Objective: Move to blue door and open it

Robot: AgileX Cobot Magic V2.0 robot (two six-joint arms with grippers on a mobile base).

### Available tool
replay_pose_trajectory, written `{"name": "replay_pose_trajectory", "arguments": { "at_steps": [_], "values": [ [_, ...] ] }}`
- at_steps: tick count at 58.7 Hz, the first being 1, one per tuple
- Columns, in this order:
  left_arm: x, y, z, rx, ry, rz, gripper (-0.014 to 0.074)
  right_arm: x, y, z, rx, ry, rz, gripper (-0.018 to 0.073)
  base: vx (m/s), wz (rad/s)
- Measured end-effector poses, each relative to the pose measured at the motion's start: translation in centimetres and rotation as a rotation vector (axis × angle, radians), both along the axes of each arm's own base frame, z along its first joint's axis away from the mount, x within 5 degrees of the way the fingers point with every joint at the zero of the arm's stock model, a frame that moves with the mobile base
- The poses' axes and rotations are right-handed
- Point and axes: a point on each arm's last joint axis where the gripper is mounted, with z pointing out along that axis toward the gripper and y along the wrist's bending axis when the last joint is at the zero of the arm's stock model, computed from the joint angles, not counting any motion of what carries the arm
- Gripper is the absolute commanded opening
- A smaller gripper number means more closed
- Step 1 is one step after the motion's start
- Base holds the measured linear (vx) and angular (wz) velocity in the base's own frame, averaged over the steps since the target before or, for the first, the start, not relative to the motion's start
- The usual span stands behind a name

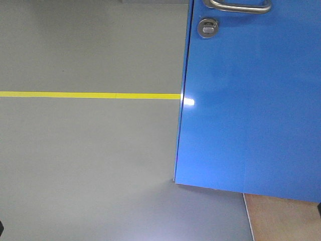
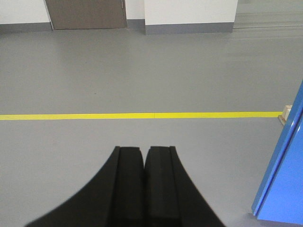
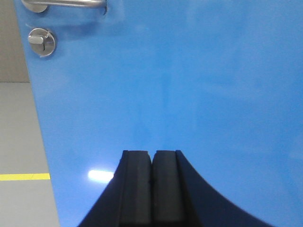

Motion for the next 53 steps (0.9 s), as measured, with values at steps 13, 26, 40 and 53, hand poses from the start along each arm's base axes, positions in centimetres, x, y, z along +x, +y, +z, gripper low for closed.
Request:
{"name": "replay_pose_trajectory", "arguments": {
  "at_steps": [13,26,40,53],
  "values": [
    [0.0,0.0,0.0,0.000,-0.001,0.000,0.0073,0.1,0.2,-1.8,0.059,0.035,0.013,0.0008,0.00,0.00],
    [0.0,0.0,0.0,0.000,-0.001,0.000,0.0073,0.2,0.2,-1.4,0.016,-0.006,0.026,0.0008,0.00,0.00],
    [0.0,0.0,0.0,0.000,-0.001,0.000,0.0073,0.2,0.3,-1.4,0.044,-0.011,0.028,0.0008,0.00,0.00],
    [0.0,0.0,0.0,0.000,-0.001,0.000,0.0073,0.2,0.3,-1.4,0.047,-0.009,0.028,0.0008,0.00,0.00]
  ]
}}
